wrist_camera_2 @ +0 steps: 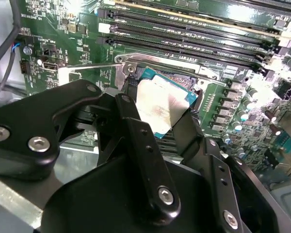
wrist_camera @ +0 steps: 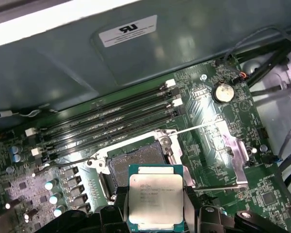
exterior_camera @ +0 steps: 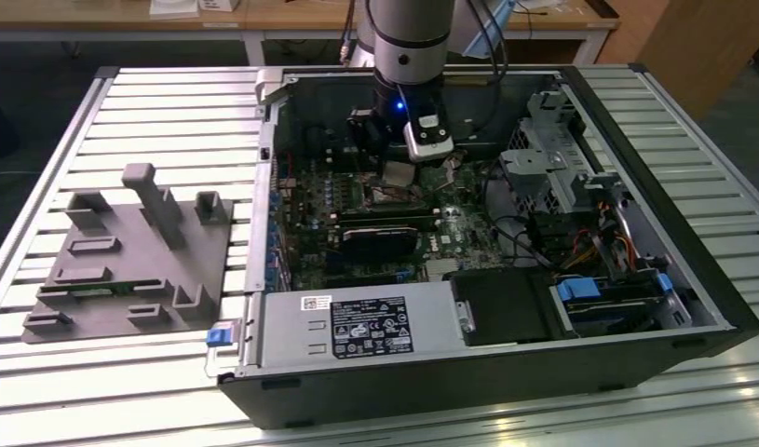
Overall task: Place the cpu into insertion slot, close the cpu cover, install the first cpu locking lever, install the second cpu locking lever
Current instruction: 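Place the cpu into insertion slot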
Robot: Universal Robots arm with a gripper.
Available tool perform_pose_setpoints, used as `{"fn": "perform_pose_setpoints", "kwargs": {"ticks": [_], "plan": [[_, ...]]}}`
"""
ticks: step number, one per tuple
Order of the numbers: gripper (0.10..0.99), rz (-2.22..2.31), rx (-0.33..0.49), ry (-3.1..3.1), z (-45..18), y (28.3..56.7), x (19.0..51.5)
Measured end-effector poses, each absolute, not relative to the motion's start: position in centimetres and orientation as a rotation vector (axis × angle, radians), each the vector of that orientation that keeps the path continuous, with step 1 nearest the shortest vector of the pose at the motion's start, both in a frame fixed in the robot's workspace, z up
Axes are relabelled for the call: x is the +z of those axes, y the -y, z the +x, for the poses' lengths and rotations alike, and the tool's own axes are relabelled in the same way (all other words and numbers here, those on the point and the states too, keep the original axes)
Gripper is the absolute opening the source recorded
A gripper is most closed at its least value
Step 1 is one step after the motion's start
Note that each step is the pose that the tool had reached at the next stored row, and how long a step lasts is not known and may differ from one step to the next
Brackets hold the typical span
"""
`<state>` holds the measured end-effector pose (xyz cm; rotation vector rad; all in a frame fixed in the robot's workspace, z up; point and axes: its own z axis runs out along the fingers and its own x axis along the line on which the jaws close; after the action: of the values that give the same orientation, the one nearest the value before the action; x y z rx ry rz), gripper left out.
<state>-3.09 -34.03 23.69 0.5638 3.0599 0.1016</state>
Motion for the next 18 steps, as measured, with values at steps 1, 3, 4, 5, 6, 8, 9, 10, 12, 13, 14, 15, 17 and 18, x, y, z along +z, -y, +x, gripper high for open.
{"fn": "perform_pose_setpoints", "kwargs": {"ticks": [1,3,4,5,6,8,9,10,12,13,14,15,17,18], "plan": [[0.541,0.574,0.102,-3.058,-3.09,34.03,23.69],[0.541,0.593,0.101,-3.054,-3.09,34.03,23.69],[0.541,0.602,0.101,-3.052,-3.09,34.03,23.69],[0.541,0.610,0.101,-3.050,-3.09,34.03,23.69],[0.541,0.618,0.101,-3.048,-3.09,34.03,23.69],[0.541,0.634,0.101,-3.045,-3.09,34.03,23.69],[0.541,0.643,0.100,-3.043,-3.09,34.03,23.69],[0.541,0.652,0.100,-3.041,-3.09,34.03,23.69],[0.541,0.669,0.100,-3.036,-3.09,34.03,23.69],[0.541,0.677,0.100,-3.034,-3.09,34.03,23.69],[0.541,0.685,0.100,-3.032,-3.09,34.03,23.69],[0.541,0.694,0.100,-3.030,-3.09,34.03,23.69],[0.541,0.712,0.099,-3.026,-3.09,34.03,23.69],[0.541,0.721,0.099,-3.023,-3.09,34.03,23.69]]}}
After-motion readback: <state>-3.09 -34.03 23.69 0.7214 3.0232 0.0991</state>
